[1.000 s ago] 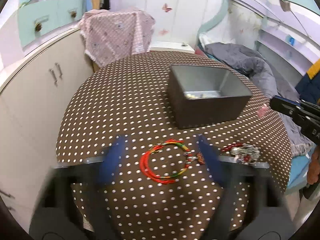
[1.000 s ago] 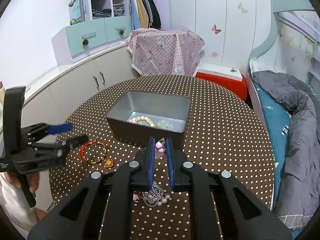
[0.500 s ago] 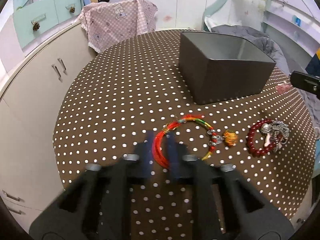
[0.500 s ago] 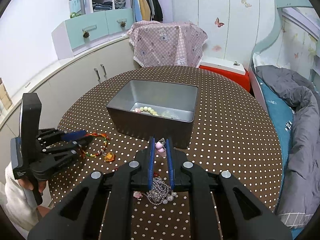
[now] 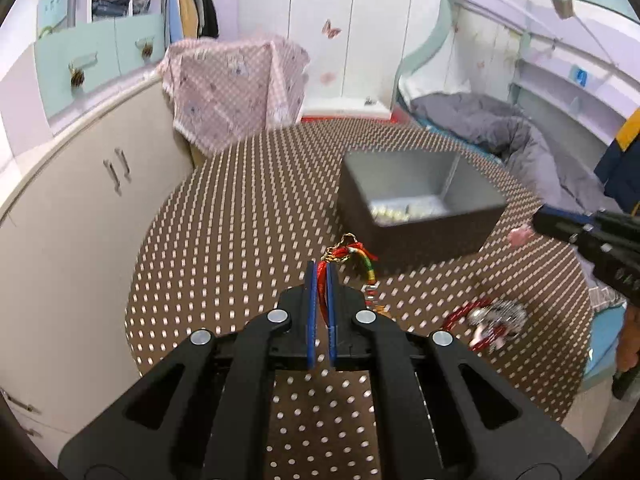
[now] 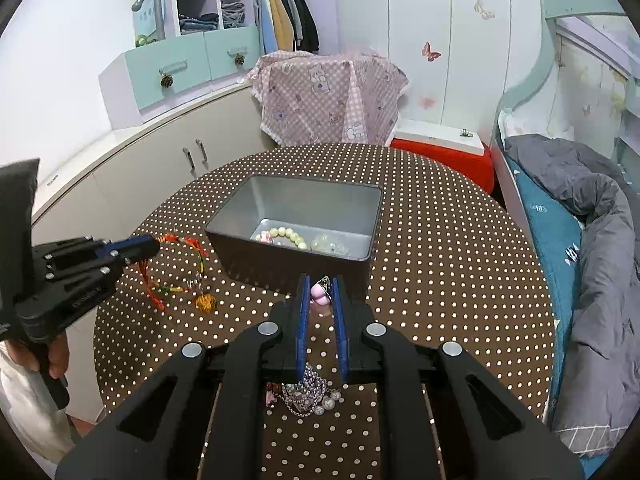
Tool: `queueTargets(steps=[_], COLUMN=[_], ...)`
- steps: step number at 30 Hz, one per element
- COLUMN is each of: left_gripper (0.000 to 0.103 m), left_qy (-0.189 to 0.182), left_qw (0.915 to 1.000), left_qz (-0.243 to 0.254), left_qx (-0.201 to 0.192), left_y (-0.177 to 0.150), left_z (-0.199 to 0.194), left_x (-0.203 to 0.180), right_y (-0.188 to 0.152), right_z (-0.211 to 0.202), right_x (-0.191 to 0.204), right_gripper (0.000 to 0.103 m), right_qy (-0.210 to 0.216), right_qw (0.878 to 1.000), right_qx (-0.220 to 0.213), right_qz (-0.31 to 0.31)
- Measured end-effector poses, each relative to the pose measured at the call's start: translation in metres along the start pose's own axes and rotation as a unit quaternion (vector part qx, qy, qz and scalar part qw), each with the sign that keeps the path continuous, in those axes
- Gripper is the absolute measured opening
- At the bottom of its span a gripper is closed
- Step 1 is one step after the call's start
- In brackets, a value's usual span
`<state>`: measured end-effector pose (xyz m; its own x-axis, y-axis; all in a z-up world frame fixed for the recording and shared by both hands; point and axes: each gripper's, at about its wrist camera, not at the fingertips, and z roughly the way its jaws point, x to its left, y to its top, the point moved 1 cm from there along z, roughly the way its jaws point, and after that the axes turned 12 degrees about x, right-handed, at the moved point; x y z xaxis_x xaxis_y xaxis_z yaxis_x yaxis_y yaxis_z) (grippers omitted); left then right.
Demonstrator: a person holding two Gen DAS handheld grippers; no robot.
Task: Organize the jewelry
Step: 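Lift and carry both string bracelets over the grey box with both tools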
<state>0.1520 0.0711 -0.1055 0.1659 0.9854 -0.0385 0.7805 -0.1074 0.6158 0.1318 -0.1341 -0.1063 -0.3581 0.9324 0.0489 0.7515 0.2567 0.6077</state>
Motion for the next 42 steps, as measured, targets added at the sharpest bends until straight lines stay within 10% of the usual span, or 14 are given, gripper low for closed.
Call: queueTargets(steps=[17,42], left_gripper=[0.005,0.005], left_qy=[-0.03,-0.053], left_qw=[0.9964,0.9985], left_qz=[0.029,0.005], left_qx=[-0.074,-0.008], left_y=[0.044,0.078], left_z=[-0.031,0.038], left_x=[-0.028,-0.038], right_y=[0.026,0.058], right_z=[-0.021,0.037], right_x=[0.004,-0.011], right_gripper=[0.01,0.01], right_qy=[-0.015,0.007], right_qw=[0.999,1.0], right_qx=[-0.051,-0.006], right_qz=[-0.012,-0.004])
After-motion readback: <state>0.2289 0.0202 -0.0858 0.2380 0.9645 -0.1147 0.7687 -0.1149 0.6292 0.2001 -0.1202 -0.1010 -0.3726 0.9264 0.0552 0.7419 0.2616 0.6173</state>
